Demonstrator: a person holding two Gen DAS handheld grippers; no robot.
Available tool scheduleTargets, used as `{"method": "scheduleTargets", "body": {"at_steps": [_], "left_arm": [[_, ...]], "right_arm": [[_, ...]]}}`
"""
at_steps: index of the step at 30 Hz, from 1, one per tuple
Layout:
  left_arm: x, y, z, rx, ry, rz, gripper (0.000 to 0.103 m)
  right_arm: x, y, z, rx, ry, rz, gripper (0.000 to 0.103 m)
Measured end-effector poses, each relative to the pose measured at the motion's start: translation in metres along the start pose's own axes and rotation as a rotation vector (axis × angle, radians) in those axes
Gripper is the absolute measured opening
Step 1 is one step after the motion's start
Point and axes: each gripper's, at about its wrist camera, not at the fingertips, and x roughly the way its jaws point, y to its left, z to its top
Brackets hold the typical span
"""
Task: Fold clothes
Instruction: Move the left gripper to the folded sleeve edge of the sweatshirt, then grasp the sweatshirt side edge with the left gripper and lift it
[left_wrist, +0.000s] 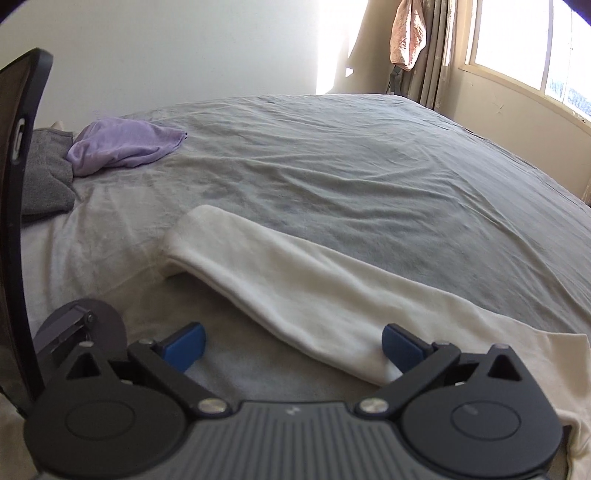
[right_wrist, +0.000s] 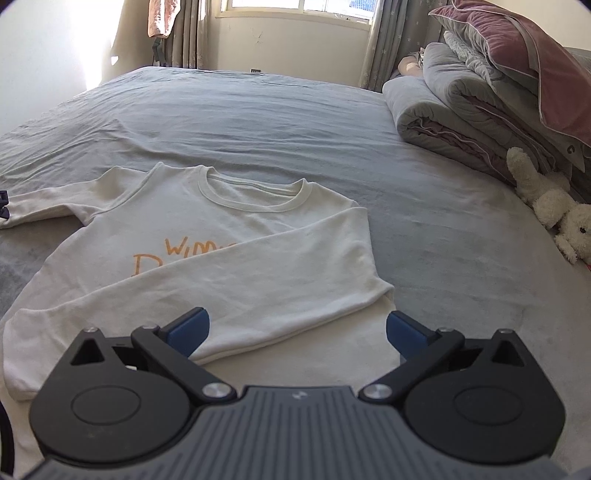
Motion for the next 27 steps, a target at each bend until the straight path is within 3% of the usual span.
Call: {"method": "scheduleTargets", "body": {"at_steps": [13,16,24,27], "left_arm": [[0.016,0.012,0.007,-0.139,-0.090,-0.011,0.101],[0.014,0.015,0.010,-0.181,-0.114,0.010,0.087],[0.012,0.020,0.013,-0.210,-0.117,0.010,0.029],[0.008,0.022,0.015,-0.226,-0.125,-0.001,0.018]], "right_arm": [[0.009,-0.004,-0.001,0.038,0.044,-0.009,0.103],[0.010,-0.005,-0.002,0.038,0.048,-0.012,0.103],[0.010,-0.004,-0.002,0.037,0.052,-0.005,0.103],[0.010,-0.004,-0.002,0.040,0.051,-0.002,0.103]]}}
